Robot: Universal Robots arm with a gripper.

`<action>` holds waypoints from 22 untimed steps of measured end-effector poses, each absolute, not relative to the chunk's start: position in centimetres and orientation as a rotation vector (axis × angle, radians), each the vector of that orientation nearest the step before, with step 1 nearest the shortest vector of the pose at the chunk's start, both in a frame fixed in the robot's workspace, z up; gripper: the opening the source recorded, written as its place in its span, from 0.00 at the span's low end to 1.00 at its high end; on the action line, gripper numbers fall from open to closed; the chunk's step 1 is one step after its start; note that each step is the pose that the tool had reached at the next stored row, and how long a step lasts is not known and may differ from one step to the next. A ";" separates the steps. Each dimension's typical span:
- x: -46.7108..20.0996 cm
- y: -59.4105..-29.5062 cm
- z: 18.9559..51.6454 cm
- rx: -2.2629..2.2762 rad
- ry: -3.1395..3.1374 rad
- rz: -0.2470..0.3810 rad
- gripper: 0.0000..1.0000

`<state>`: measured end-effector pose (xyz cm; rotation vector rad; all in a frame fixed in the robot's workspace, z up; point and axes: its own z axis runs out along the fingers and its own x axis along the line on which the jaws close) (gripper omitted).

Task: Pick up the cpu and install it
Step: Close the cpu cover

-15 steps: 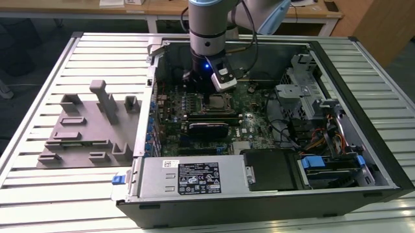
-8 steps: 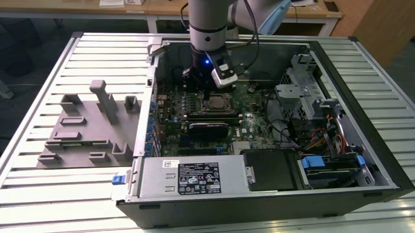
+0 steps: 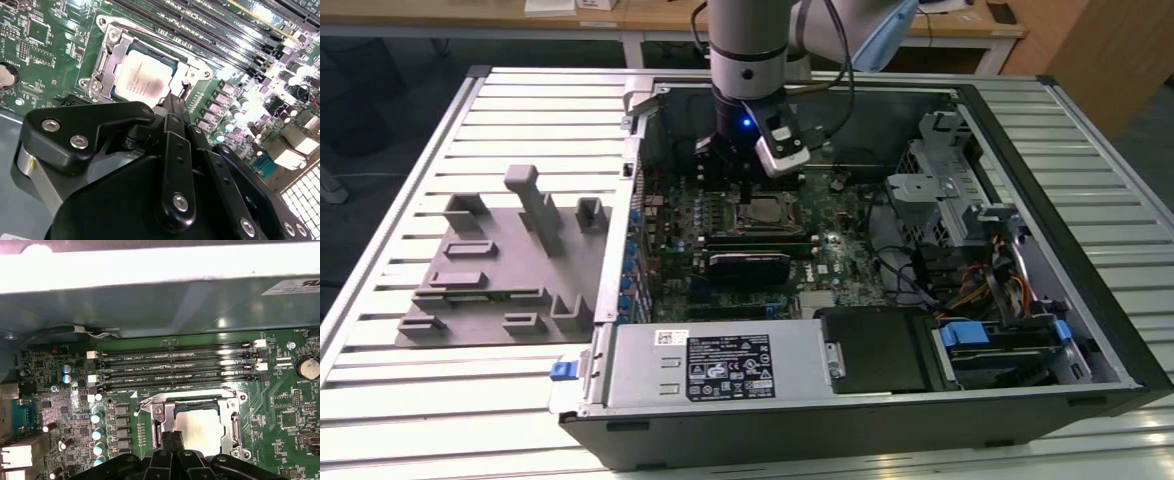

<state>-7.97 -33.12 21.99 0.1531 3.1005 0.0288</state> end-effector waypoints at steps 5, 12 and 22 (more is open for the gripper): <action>-6.8 -33.1 22.0 0.153 3.101 0.029 0.11; -5.3 -33.1 22.0 0.153 3.101 0.029 0.11; -5.1 -33.1 23.4 0.153 3.101 0.029 0.11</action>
